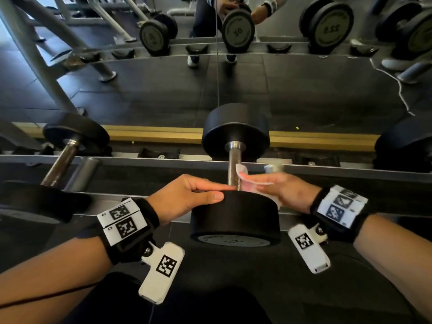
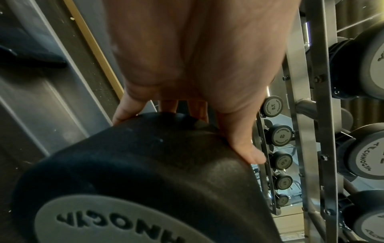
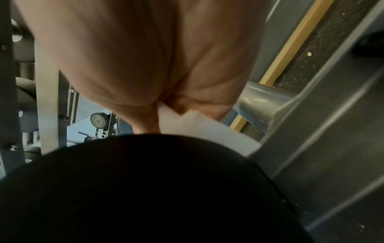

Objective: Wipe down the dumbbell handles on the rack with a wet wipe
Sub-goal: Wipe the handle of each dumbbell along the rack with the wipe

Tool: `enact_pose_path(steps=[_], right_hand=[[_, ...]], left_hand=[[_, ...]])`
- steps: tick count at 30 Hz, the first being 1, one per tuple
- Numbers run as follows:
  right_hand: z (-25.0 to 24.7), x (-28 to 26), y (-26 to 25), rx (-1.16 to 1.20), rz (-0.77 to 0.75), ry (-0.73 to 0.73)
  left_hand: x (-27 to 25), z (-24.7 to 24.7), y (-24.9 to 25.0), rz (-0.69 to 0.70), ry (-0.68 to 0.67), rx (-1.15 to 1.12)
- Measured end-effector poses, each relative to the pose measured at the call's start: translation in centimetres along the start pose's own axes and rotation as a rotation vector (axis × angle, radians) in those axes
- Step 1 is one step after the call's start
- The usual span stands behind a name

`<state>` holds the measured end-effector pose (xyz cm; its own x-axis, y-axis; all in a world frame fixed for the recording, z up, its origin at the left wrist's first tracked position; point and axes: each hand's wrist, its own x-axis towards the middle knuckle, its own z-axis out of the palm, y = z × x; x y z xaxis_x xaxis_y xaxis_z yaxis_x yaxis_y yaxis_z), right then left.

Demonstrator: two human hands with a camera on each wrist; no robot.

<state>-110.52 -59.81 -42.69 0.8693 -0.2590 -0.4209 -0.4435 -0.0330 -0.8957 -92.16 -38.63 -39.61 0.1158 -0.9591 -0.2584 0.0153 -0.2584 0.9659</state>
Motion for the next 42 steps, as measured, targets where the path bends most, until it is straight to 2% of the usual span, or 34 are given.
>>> enact_pose_path(steps=[3,4,6,8,11,16,18,22,23,25,28,30,36,39,42], right_hand=[[-0.7,-0.8,0.0,0.167,0.018,-0.150],[-1.1,-0.7,-0.4,0.217,0.003,-0.129],[-1.9,0.1,-0.8,0.283,-0.028,0.003],[-1.8,0.9,-1.2,0.236,-0.047,0.078],[-0.1,1.0,-1.4,0.081,-0.044,0.064],[1.2,-1.5,0.1,0.061,0.029,0.025],[0.5,-1.8,0.3,0.143,0.008,-0.001],[-1.1,-0.3,-0.6,0.435,-0.052,0.215],[-1.2,0.2,-0.8,0.485,-0.073,0.223],[-0.7,1.0,-1.2,0.500,-0.093,0.157],[0.7,1.0,-1.4,0.414,-0.039,-0.002],[1.1,0.3,-1.0,0.443,0.024,-0.086],[-0.1,-1.7,0.8,0.407,0.122,-0.041],[-1.0,-1.5,-0.3,0.460,0.129,-0.033],[-1.8,-0.4,-1.9,0.546,0.113,0.067]], left_hand=[[0.1,-0.1,-0.1,0.000,-0.021,0.015],[0.1,-0.1,-0.2,0.001,-0.023,0.014],[0.2,-0.1,-0.1,0.007,-0.021,0.011],[0.1,-0.1,0.0,0.009,-0.031,0.011],[0.1,-0.1,0.1,0.016,-0.042,0.002],[0.0,-0.1,0.0,0.016,-0.042,-0.005],[0.0,-0.1,0.0,0.012,-0.059,-0.020],[0.0,0.1,-0.1,0.017,-0.053,-0.031],[0.0,0.1,-0.1,0.017,-0.050,-0.026],[0.0,0.0,-0.1,0.016,-0.050,-0.015],[0.0,0.0,-0.2,0.024,-0.041,-0.007],[0.0,0.1,-0.4,0.034,-0.043,-0.008],[-0.1,-0.1,-0.2,0.024,-0.071,0.020],[0.1,-0.1,-0.4,0.027,-0.058,0.013],[0.1,-0.1,-0.6,0.026,-0.053,0.003]])
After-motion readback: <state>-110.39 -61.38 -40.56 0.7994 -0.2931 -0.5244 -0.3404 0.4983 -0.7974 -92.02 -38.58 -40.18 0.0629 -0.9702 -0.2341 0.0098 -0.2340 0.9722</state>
